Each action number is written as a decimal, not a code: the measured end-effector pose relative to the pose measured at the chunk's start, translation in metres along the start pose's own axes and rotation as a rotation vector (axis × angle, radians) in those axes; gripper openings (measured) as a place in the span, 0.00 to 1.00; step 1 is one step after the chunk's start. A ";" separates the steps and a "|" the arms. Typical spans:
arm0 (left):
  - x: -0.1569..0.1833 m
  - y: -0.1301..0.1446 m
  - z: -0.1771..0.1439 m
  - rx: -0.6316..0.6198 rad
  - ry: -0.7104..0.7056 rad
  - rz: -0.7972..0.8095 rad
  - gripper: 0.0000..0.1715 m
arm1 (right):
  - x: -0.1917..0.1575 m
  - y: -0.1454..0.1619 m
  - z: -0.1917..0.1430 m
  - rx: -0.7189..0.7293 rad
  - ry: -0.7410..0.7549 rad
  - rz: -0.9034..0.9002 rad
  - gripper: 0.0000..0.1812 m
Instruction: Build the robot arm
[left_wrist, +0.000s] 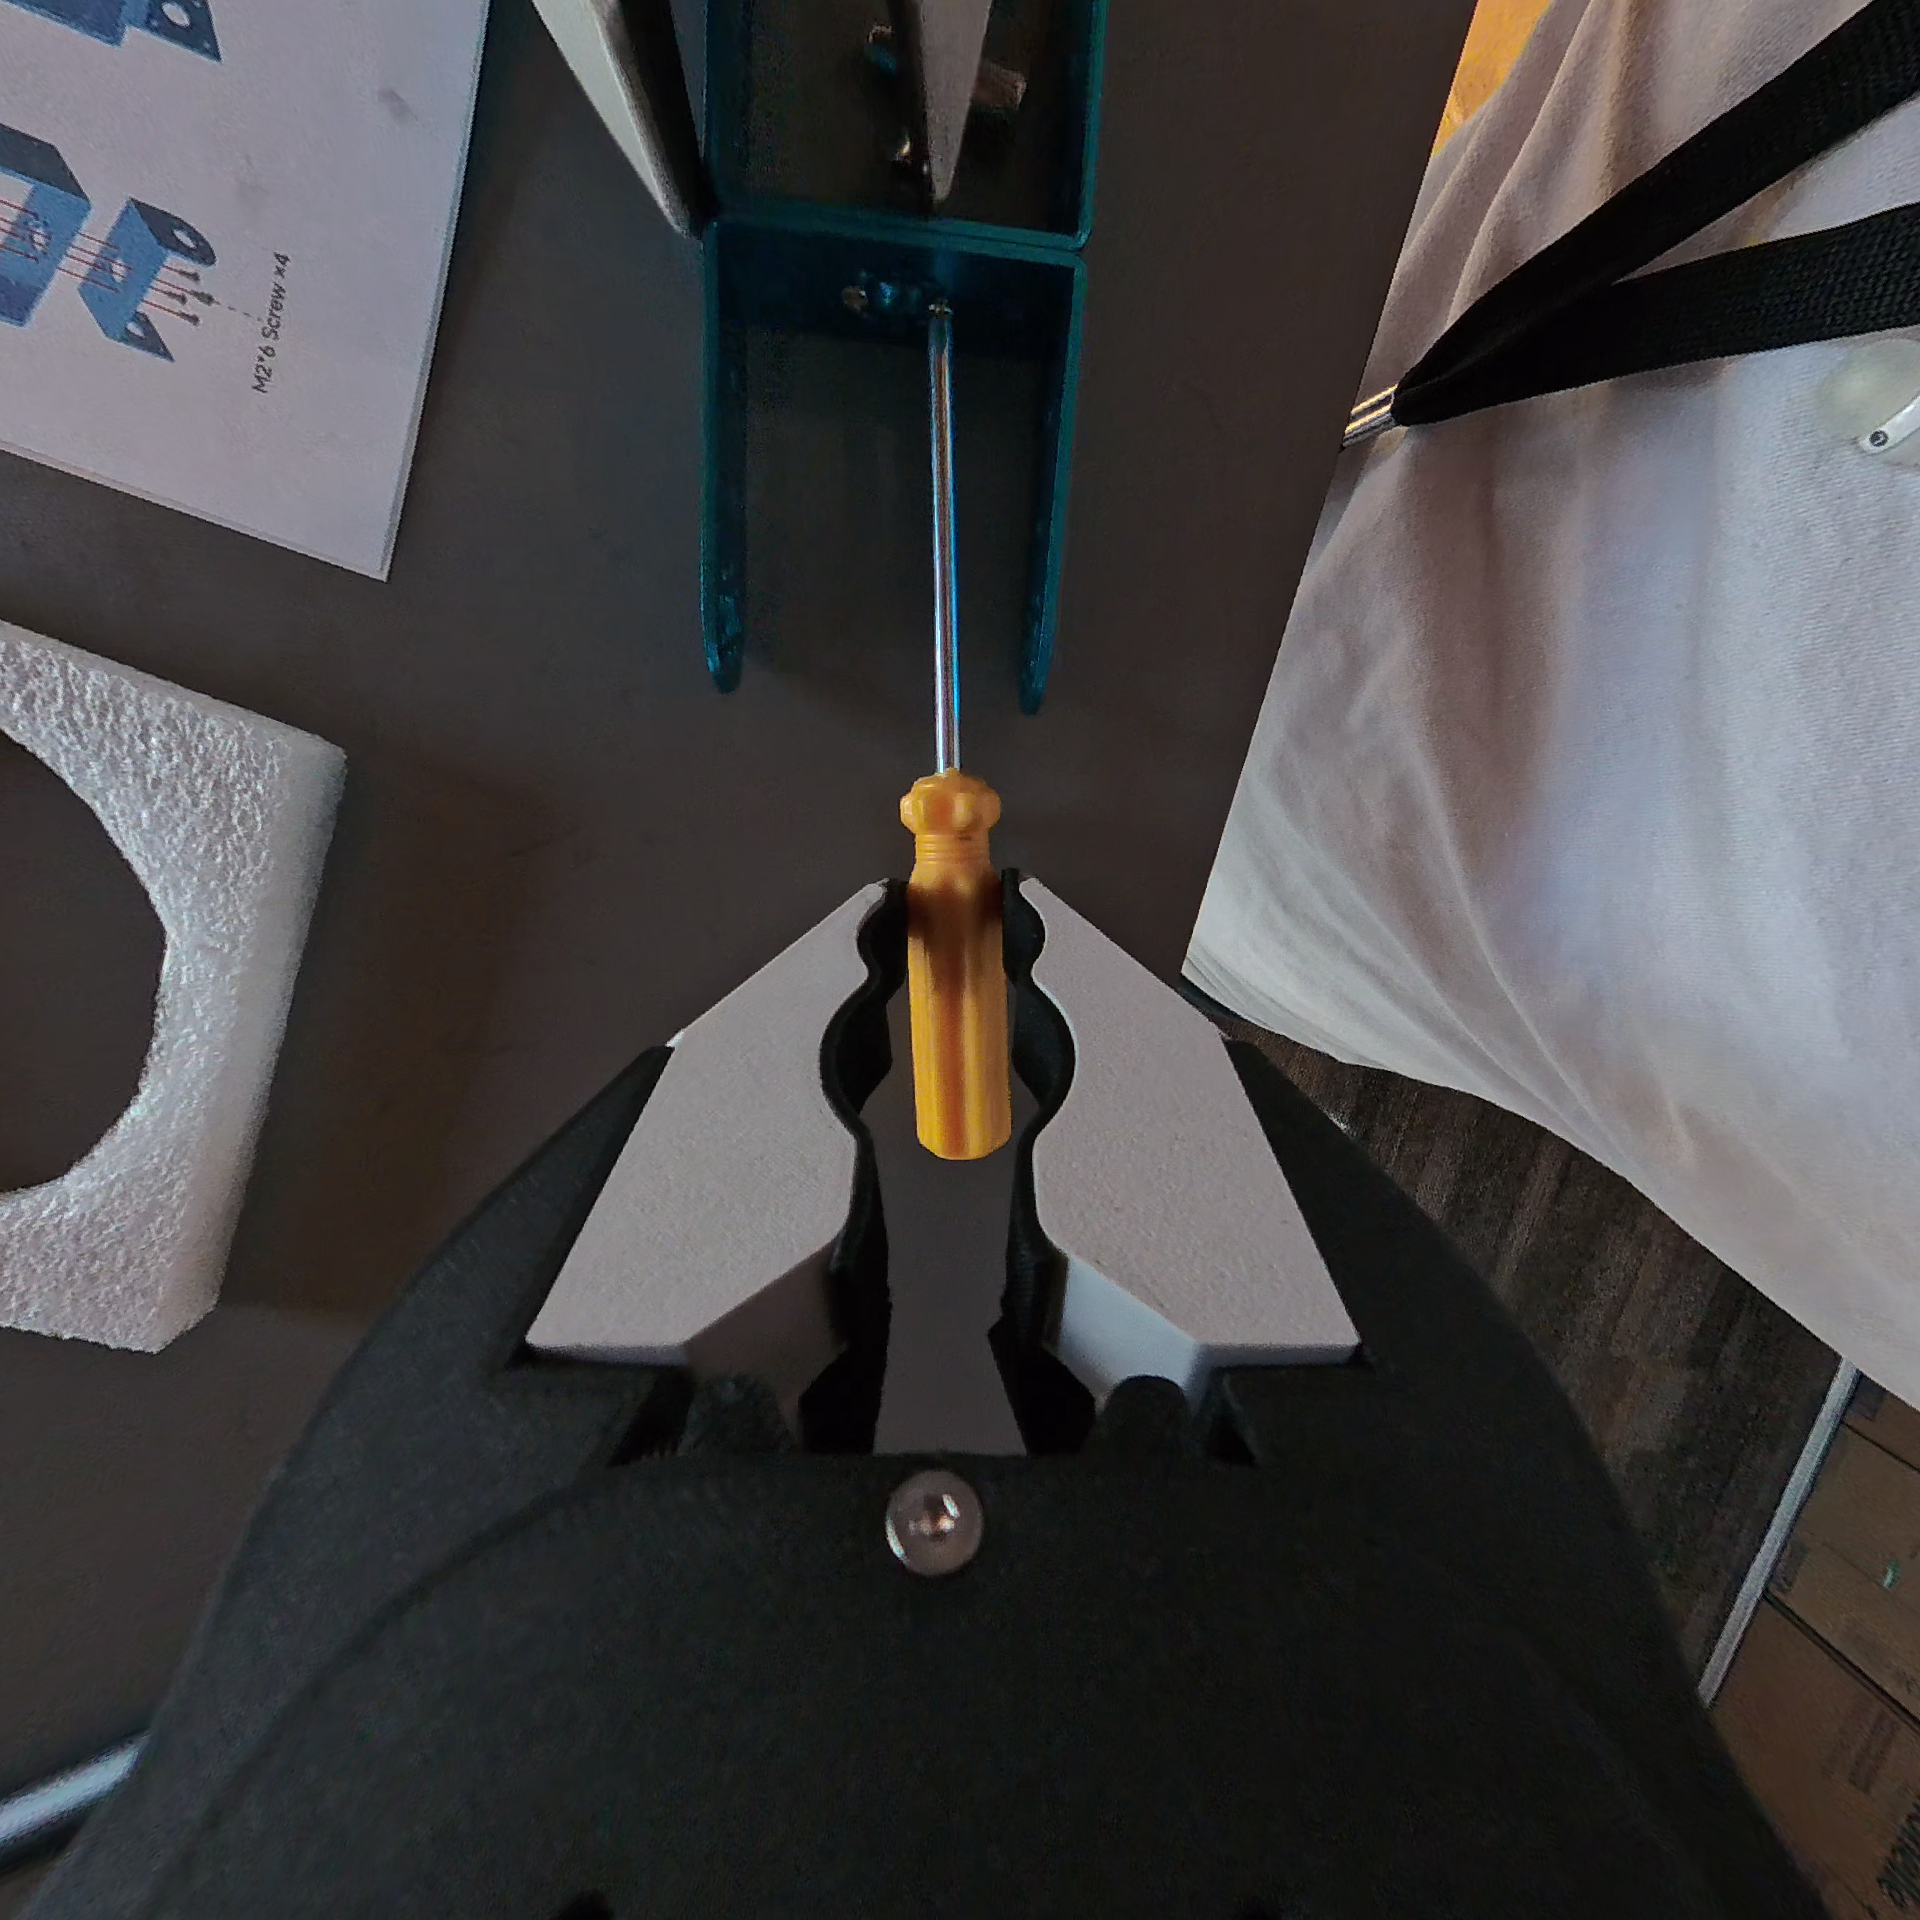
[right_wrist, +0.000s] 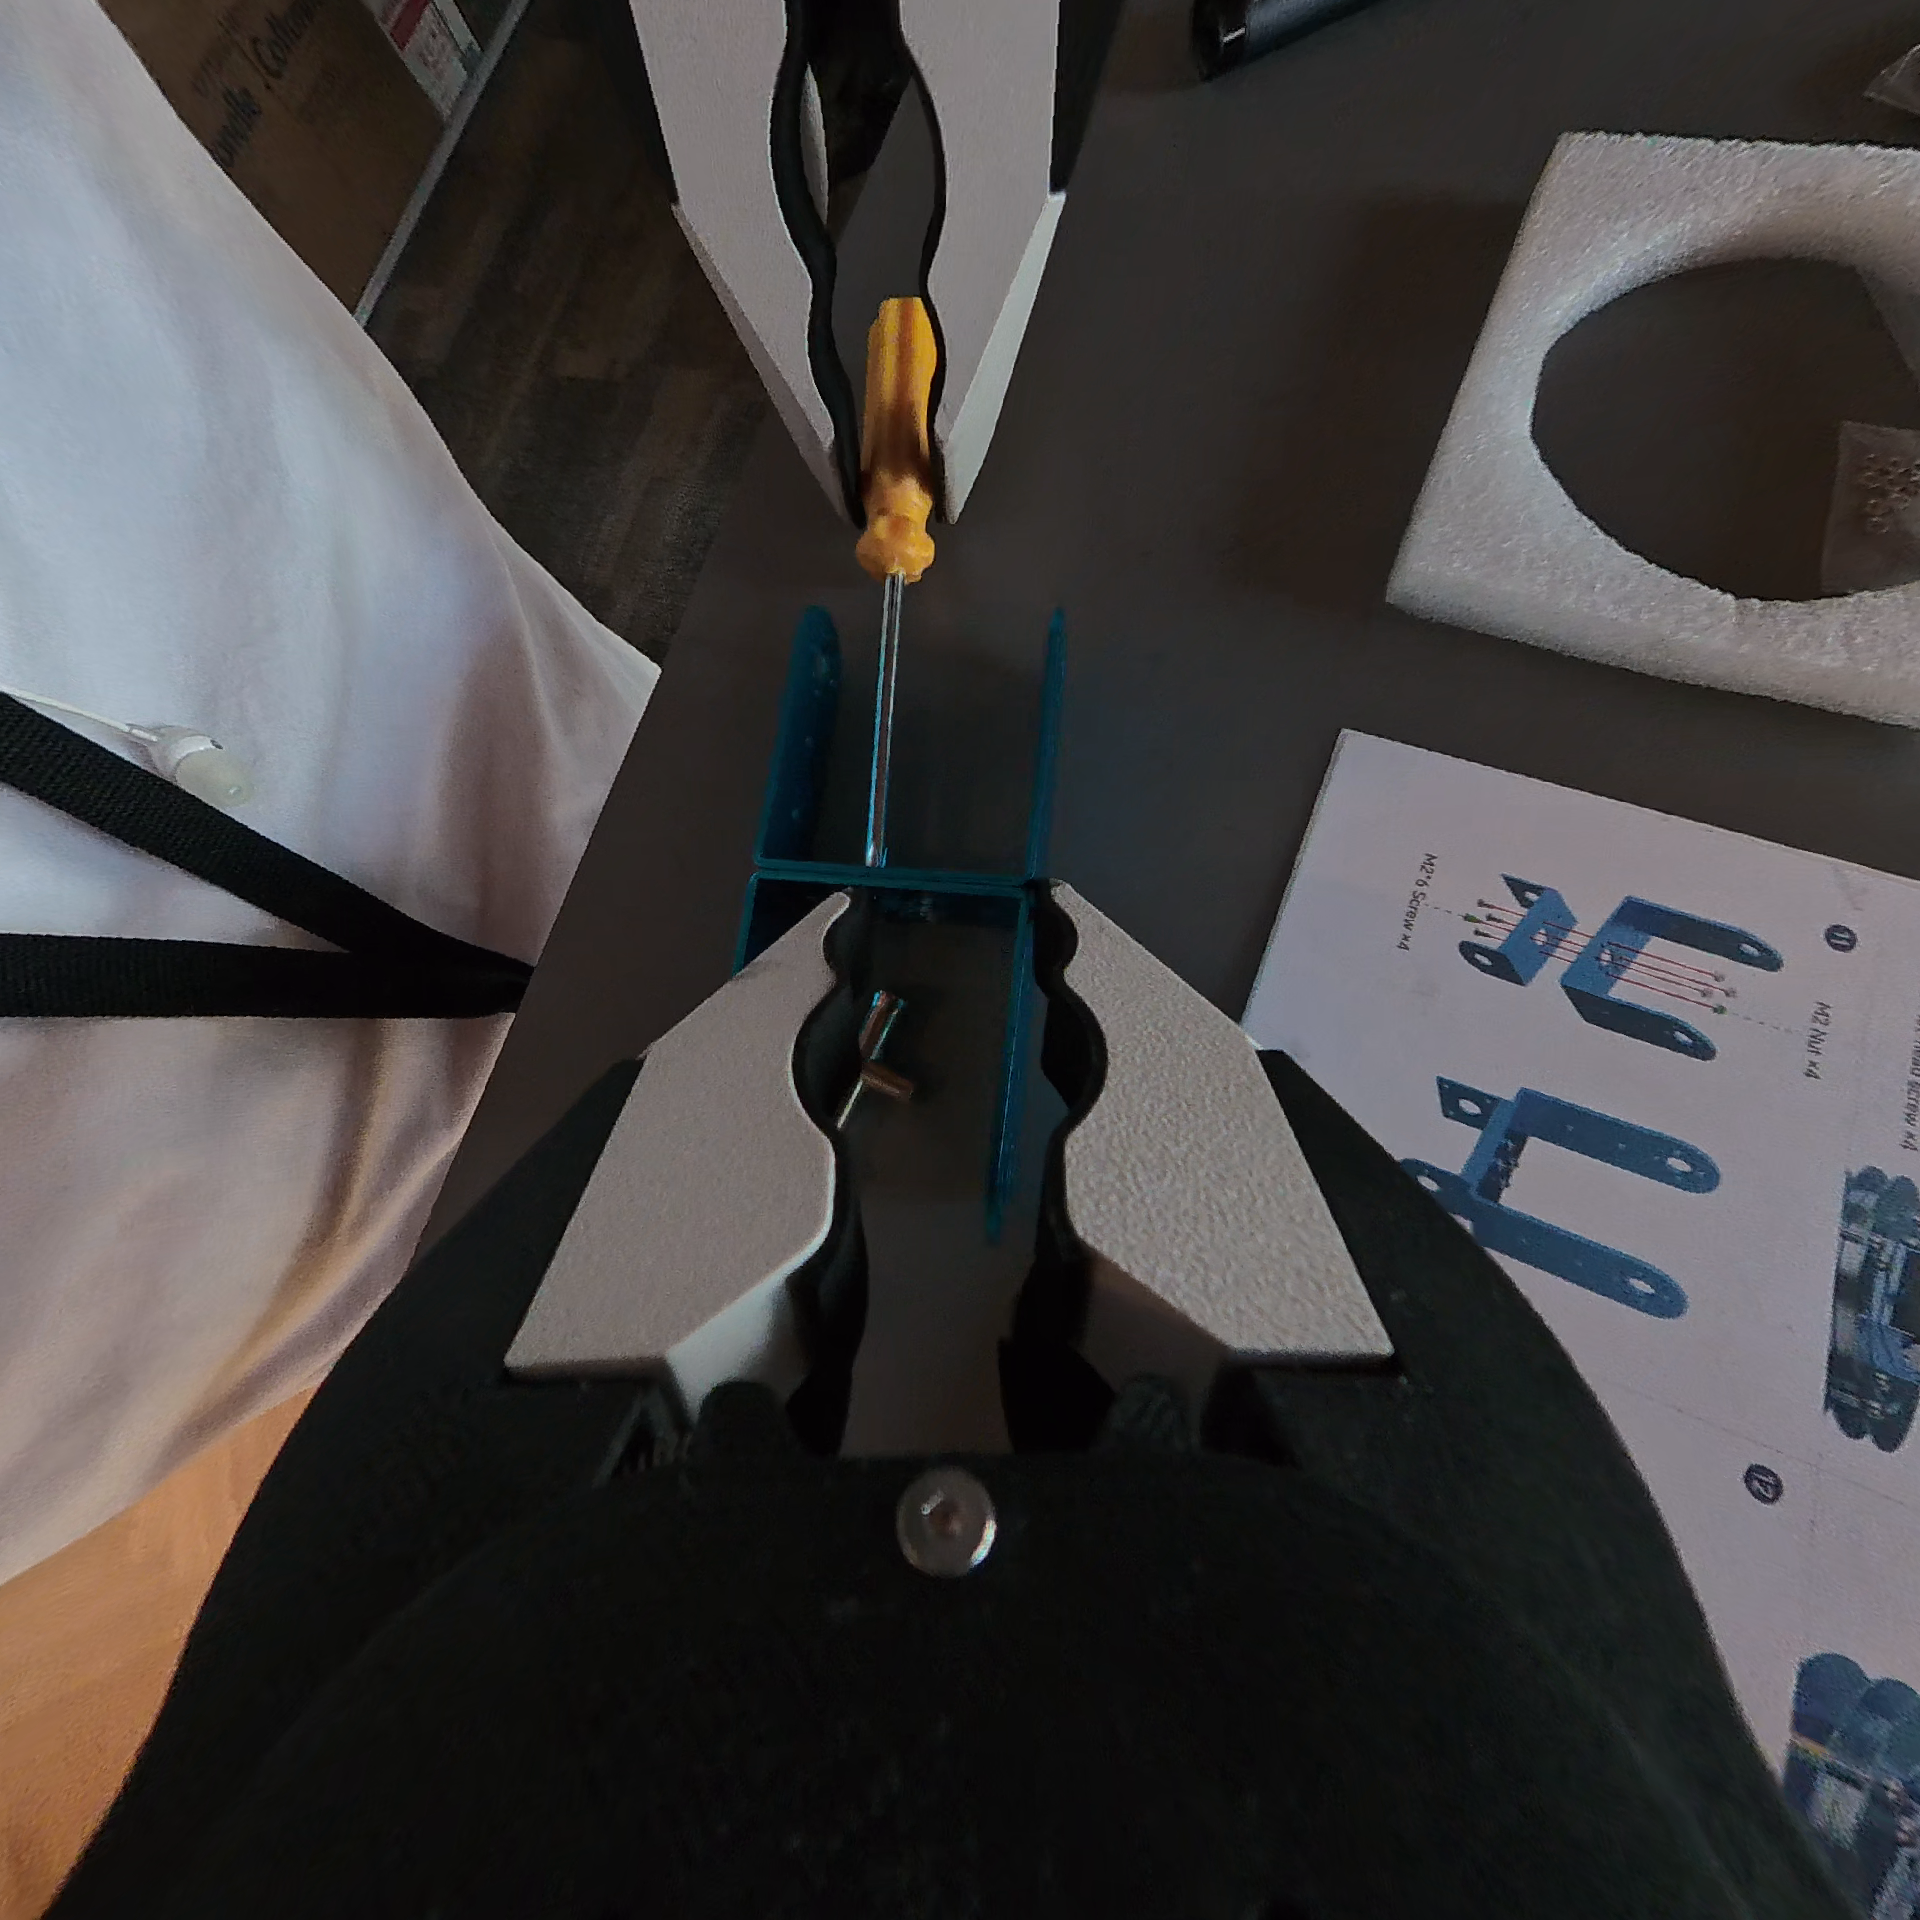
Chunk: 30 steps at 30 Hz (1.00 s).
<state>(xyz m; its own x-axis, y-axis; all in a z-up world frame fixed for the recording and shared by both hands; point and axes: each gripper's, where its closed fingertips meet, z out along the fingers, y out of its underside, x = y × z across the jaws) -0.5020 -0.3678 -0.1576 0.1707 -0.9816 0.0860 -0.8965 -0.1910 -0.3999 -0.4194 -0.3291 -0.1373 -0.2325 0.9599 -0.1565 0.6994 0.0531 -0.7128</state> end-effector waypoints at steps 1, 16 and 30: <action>0.000 0.000 0.000 0.000 -0.001 0.001 0.10 | 0.000 -0.001 -0.002 0.006 0.000 -0.002 0.17; 0.001 -0.005 -0.002 -0.002 -0.004 0.023 0.10 | -0.004 0.015 0.012 -0.092 0.026 0.013 0.21; 0.003 -0.006 -0.001 -0.004 -0.007 0.030 0.10 | -0.009 0.015 0.009 -0.119 -0.097 0.100 0.21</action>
<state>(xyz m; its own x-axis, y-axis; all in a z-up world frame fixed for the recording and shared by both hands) -0.4965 -0.3693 -0.1538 0.1465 -0.9869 0.0677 -0.9026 -0.1614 -0.3990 -0.4134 -0.3393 -0.1529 -0.2180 0.9312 -0.2922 0.7958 -0.0038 -0.6055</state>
